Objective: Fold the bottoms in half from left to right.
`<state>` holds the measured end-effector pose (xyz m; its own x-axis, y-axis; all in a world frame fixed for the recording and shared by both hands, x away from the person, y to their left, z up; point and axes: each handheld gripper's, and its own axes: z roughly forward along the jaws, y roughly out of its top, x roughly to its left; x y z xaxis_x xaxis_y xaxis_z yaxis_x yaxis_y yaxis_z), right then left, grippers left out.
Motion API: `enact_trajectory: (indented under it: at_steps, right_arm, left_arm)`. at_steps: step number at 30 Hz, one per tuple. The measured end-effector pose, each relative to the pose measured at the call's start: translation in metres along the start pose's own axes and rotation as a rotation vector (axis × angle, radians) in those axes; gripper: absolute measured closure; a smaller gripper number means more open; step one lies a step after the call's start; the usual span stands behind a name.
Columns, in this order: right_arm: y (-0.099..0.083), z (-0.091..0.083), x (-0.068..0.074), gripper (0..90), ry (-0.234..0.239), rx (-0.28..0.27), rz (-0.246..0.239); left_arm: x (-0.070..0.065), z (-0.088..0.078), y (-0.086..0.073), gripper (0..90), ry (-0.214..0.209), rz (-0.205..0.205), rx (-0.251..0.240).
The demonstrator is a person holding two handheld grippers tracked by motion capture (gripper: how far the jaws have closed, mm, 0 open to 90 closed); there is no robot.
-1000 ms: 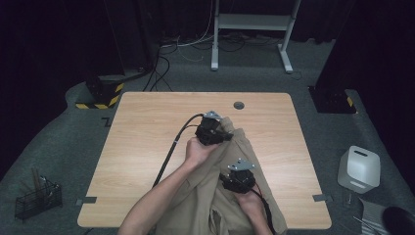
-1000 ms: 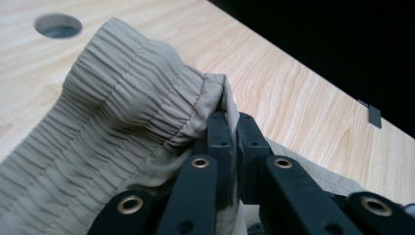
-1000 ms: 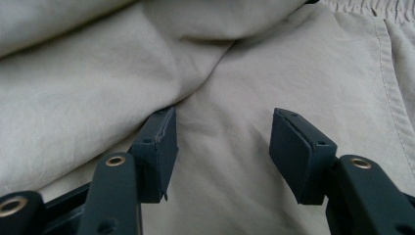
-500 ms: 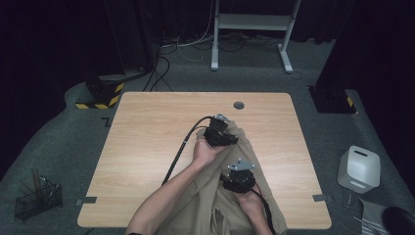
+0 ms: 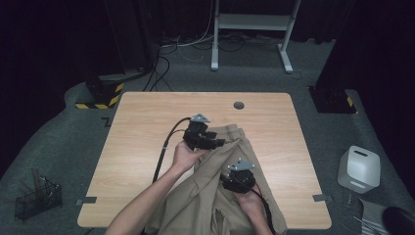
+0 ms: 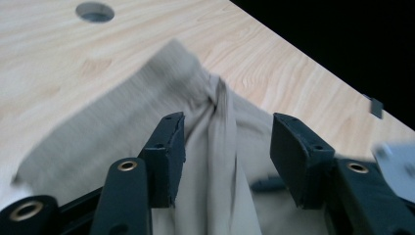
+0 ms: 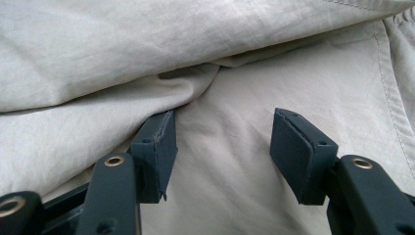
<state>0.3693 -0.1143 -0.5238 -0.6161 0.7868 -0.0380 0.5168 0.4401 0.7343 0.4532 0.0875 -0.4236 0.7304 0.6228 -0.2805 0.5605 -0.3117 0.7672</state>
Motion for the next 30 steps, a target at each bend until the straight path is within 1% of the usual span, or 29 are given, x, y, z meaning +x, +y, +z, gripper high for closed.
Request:
enact_trajectory:
  at_steps: [2,4,6,7,8,9,11,12,13,15,16,18,19,21,23,24,25,28,30]
  right_arm:
    - [0.0,0.0,0.0,43.1,0.0,-0.001,0.0]
    - [0.0,0.0,0.0,42.9,-0.003,-0.002,-0.003]
    - [0.0,0.0,0.0,42.9,-0.003,-0.001,-0.001]
    - [0.0,0.0,0.0,42.8,-0.002,-0.001,0.0]
    - [0.0,0.0,0.0,42.7,-0.003,-0.001,0.0]
    - [0.0,0.0,0.0,42.4,-0.005,-0.002,-0.004]
    - [0.0,0.0,0.001,42.2,-0.008,-0.002,-0.005]
    - [0.0,0.0,0.001,42.1,-0.008,-0.003,-0.005]
    - [0.0,0.0,0.001,42.1,-0.008,-0.002,-0.004]
    - [0.0,0.0,0.0,41.9,-0.005,-0.001,0.003]
    - [0.0,0.001,0.0,41.8,-0.004,0.0,0.009]
    - [0.0,0.001,0.0,40.4,0.005,0.002,0.007]
    - [0.0,0.0,0.0,40.1,0.011,0.003,0.005]
    - [0.0,-0.003,0.001,38.9,0.014,0.019,-0.008]
    - [-0.001,-0.013,0.002,38.2,0.01,0.002,-0.023]
    - [-0.002,-0.02,0.002,38.5,0.015,-0.015,-0.028]
    - [-0.003,-0.028,0.002,38.7,0.017,-0.016,-0.036]
    - [-0.009,-0.041,-0.002,39.2,0.007,-0.001,-0.058]
    - [-0.014,-0.048,-0.007,39.3,-0.009,0.004,-0.06]
  left_arm:
    - [0.0,-0.011,-0.015,46.6,0.004,-0.003,-0.009]
    - [-0.001,-0.019,-0.03,46.6,0.014,0.003,-0.004]
    - [-0.001,-0.024,-0.046,46.6,0.008,-0.015,0.0]
    - [-0.001,-0.025,-0.054,46.5,-0.002,-0.03,0.004]
    - [-0.001,-0.025,-0.061,46.6,-0.003,-0.035,0.011]
    - [-0.002,-0.024,-0.069,46.6,0.0,-0.039,0.018]
    - [-0.004,-0.02,-0.08,46.6,-0.003,-0.051,0.039]
    - [-0.005,-0.016,-0.086,46.6,0.002,-0.058,0.043]
    - [-0.007,-0.011,-0.092,46.6,0.013,-0.062,0.045]
    - [-0.011,0.001,-0.101,46.8,0.036,-0.058,0.07]
    - [-0.013,0.007,-0.105,46.8,0.048,-0.05,0.081]
    - [-0.017,0.017,-0.11,47.2,0.086,-0.019,0.104]
    - [-0.018,0.02,-0.111,47.5,0.101,-0.001,0.106]
    - [-0.021,0.022,-0.113,49.0,0.128,0.036,0.092]
    - [-0.023,0.022,-0.114,50.5,0.143,0.063,0.094]
    - [-0.024,0.023,-0.114,51.3,0.157,0.089,0.098]
    - [-0.025,0.023,-0.114,52.3,0.164,0.1,0.1]
    - [-0.024,0.023,-0.114,54.2,0.179,0.114,0.097]
    - [-0.023,0.023,-0.115,55.8,0.183,0.108,0.092]
